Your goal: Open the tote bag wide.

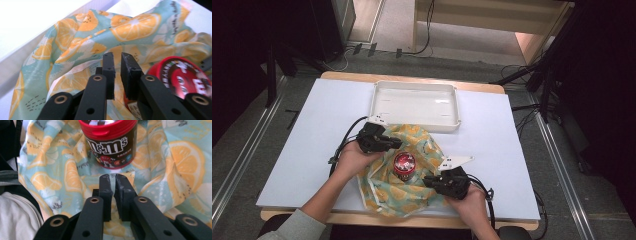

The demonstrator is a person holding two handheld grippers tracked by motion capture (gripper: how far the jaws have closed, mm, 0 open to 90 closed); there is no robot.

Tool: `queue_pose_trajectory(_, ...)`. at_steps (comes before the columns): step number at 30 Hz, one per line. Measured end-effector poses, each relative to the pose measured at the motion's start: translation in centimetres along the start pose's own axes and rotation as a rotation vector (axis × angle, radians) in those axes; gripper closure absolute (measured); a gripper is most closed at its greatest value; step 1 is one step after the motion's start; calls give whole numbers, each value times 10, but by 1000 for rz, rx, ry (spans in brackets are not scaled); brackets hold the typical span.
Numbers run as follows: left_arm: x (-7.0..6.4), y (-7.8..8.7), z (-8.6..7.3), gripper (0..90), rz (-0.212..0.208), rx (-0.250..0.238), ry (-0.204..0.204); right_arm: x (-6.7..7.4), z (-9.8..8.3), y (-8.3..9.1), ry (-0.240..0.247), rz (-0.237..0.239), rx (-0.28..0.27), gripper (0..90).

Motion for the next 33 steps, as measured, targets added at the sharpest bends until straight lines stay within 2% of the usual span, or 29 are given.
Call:
queue_pose_trajectory(2,-3,5,2,785,-27,-8,5,-1,1,2,-4,-4,-6,810)
queue_pose_trajectory(5,-6,12,6,740,-21,-21,-18,-2,3,2,8,-1,-15,765)
queue_pose_trajectory(8,-11,17,7,704,-47,-19,-20,-1,4,3,10,3,-20,732)
queue_pose_trajectory(11,-15,21,6,652,-51,-3,-28,-1,6,4,15,3,-28,652)
queue_pose_trajectory(14,-18,27,6,582,-54,-9,-28,-1,10,7,9,20,-46,560)
queue_pose_trajectory(17,-22,32,5,509,-75,-7,-29,-1,14,11,16,21,-69,500)
queue_pose_trajectory(19,-25,35,4,475,-65,-6,-38,-1,17,15,8,21,-86,465)
queue_pose_trajectory(24,-32,41,2,438,-84,-13,-42,-2,24,25,5,14,-115,437)
queue_pose_trajectory(30,-39,41,-4,439,-103,-2,-53,-13,23,33,-2,-13,-130,435)
queue_pose_trajectory(33,-41,42,-5,422,-111,-14,-57,-18,21,36,-6,-28,-128,440)
Point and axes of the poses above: each handheld gripper's, and its own axes: y roughly backward along the jaws, z roughly out of its top, x roughly to its left, the point moved 8 cm from there along -y, roughly forward along the jaws, and after that the axes turned 5 degrees about -x, right-handed, at the moved point
